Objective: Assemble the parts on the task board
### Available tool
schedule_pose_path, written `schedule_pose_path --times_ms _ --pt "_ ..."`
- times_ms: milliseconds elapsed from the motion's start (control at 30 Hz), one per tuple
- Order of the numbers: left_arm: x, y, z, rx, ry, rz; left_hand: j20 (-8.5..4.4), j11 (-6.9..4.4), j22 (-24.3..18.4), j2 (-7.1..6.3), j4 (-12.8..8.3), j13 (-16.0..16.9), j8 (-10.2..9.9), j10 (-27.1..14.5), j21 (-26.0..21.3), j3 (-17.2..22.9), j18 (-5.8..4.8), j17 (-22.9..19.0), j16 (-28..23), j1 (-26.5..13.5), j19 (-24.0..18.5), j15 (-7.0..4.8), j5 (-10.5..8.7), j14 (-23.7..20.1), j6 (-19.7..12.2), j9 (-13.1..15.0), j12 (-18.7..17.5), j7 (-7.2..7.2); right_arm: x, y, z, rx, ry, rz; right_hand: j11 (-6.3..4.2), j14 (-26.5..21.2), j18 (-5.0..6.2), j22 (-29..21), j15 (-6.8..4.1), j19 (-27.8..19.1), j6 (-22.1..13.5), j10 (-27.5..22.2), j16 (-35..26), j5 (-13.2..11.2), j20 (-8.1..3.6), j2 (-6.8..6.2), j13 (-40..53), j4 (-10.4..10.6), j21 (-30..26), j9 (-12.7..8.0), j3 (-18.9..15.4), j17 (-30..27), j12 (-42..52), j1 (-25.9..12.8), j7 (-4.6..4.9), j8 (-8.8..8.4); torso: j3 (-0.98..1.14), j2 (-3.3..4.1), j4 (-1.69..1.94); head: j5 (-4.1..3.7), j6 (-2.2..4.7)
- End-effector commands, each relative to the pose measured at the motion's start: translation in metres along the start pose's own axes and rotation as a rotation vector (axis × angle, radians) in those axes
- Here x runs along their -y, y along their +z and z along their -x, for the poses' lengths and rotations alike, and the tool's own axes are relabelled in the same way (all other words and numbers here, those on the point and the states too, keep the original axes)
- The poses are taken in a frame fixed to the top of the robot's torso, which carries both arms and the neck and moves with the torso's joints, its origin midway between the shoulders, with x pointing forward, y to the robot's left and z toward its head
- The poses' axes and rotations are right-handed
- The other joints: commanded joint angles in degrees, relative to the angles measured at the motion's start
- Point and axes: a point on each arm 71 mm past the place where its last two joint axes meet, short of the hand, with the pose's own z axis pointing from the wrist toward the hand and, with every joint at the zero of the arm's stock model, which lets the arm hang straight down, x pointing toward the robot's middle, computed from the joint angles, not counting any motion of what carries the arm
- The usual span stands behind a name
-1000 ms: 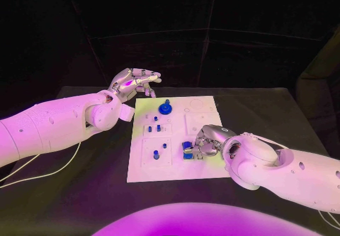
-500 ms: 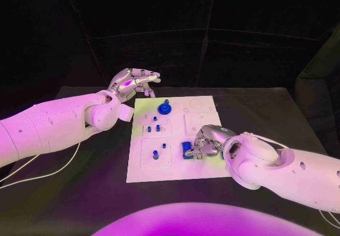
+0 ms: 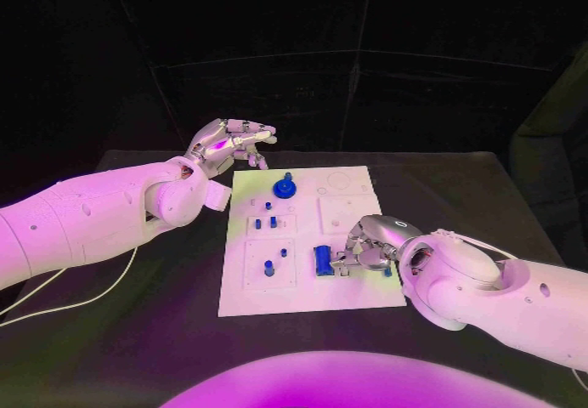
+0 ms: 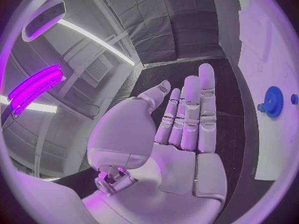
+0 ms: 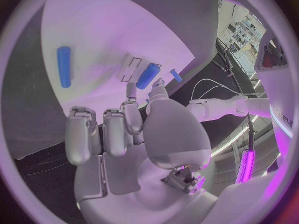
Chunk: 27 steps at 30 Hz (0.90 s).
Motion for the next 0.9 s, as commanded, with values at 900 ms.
schedule_pose_path --times_ms 900 --pt "0.001 0.0 -0.001 -0.009 -0.01 -0.004 -0.03 -0.12 -0.2 0.24 0.1 -0.1 -0.2 -0.5 -0.5 -0.5 0.75 -0.2 0.4 0.1 0.3 0.2 -0.15 -0.5 -0.1 0.0 0.4 0.22 0.076 -0.012 0.022 -0.054 -0.132 -0.175 1.25 3.1 0.08 7.1 1.02 -0.5 -0.9 -2.3 -0.7 6.3 0.91 1.26 -3.8 0.9 -0.9 -0.5 -2.3 -1.5 -5.7 2.9 0.82 -2.75 0.03 0.0 0.18 -2.4 0.5"
